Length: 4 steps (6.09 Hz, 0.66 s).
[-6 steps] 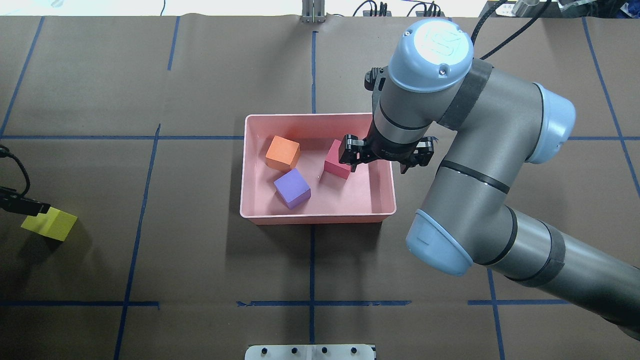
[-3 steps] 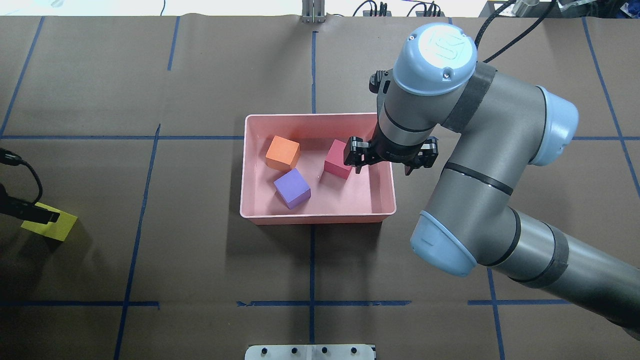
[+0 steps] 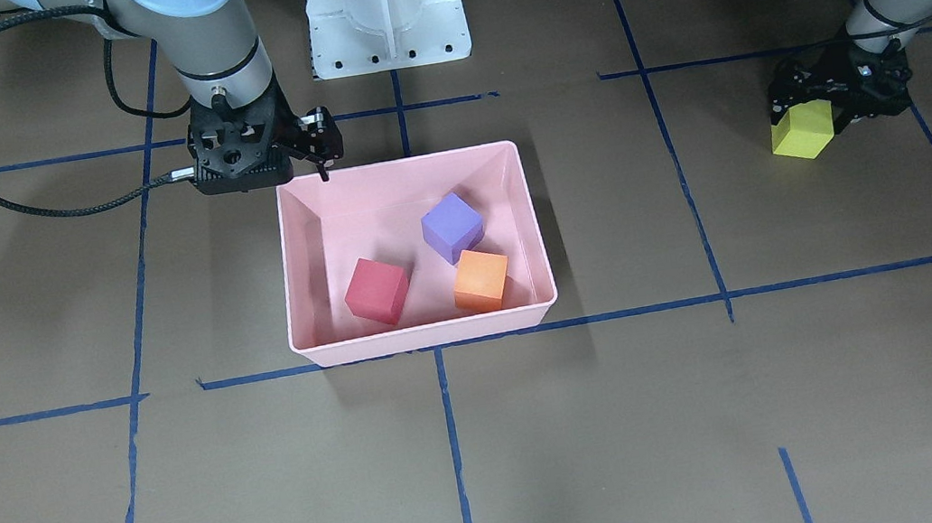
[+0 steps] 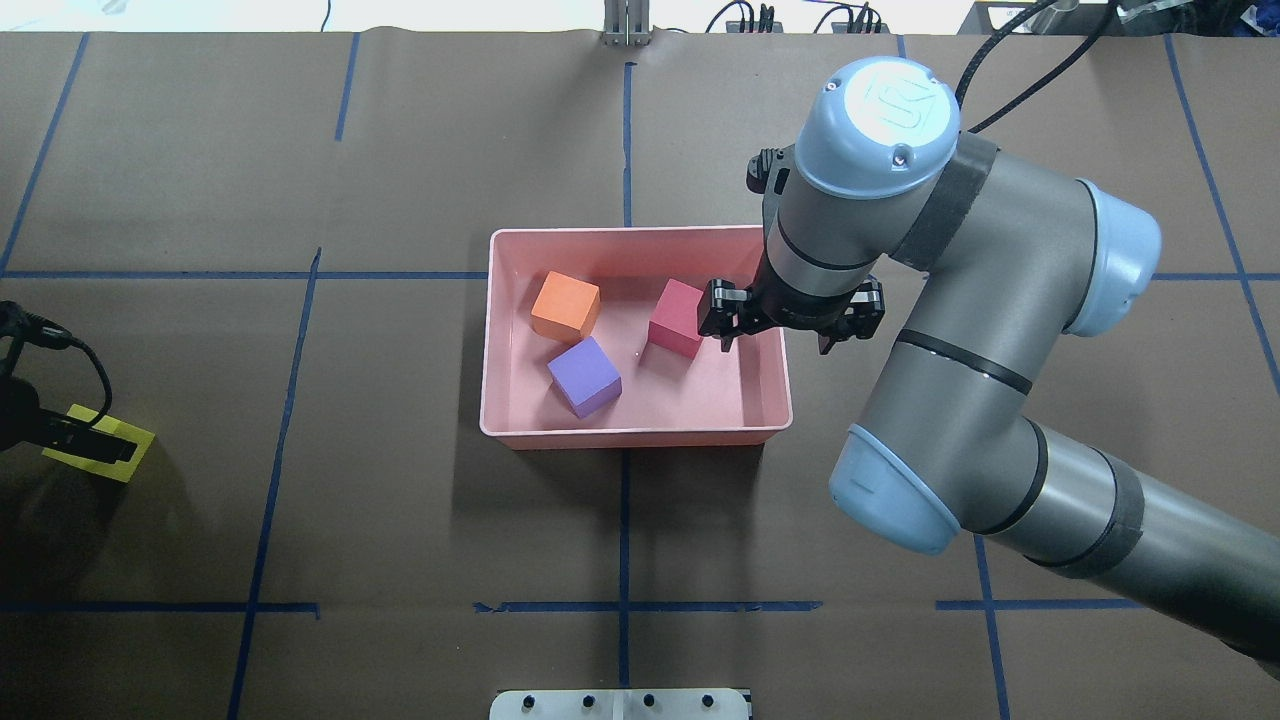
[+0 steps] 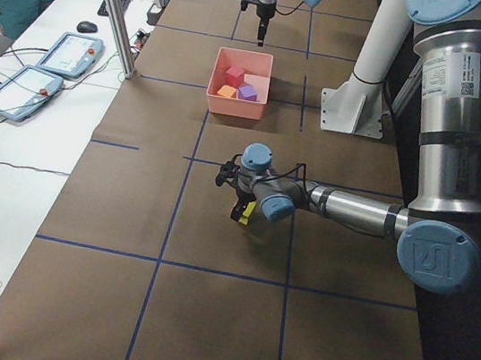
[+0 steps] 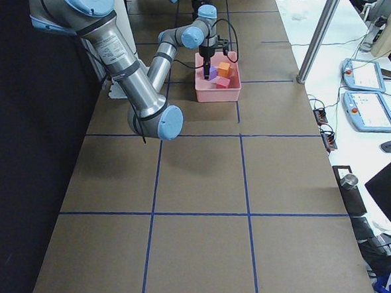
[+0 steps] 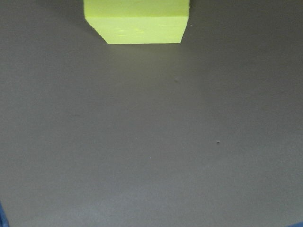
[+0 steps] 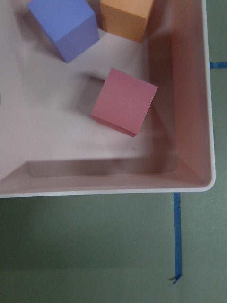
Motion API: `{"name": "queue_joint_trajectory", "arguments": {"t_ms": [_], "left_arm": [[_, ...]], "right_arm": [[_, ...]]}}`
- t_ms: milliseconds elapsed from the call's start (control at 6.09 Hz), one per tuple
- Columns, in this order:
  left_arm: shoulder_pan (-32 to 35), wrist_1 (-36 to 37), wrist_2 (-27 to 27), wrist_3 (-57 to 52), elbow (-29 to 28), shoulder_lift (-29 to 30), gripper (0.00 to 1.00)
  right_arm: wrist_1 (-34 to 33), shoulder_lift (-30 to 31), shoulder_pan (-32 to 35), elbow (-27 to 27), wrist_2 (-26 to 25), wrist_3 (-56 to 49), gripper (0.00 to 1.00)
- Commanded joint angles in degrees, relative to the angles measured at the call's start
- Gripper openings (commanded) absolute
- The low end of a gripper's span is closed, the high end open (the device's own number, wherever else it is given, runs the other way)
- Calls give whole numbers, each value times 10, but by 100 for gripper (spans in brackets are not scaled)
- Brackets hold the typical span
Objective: Place blocks into pink bin with both arms
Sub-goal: 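Release the purple cube into the bin while the left gripper grasps the yellow cube, then carry the yellow cube with the left gripper into the bin while the right arm withdraws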
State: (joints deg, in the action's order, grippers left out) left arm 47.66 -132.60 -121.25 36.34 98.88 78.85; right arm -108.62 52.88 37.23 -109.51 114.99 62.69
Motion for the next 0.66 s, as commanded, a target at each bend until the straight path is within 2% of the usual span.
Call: {"name": "queue_joint_trajectory", "arguments": {"t_ms": [0,164,329,493], "left_arm": [[-6,1,-5,-1,-8,10,42],[-6,10,-7,-2,0,12,40],[1,67,-38,-2,23,38,40],[8,143,-42,-3,61,69,40]], "right_arm": [[-2,2,30,1,14,-50,100],[-3,10,68,1,43,-106,100],[-3,32,111,2,71,-172,100],[-3,56,152,3,87,-253,100]]}}
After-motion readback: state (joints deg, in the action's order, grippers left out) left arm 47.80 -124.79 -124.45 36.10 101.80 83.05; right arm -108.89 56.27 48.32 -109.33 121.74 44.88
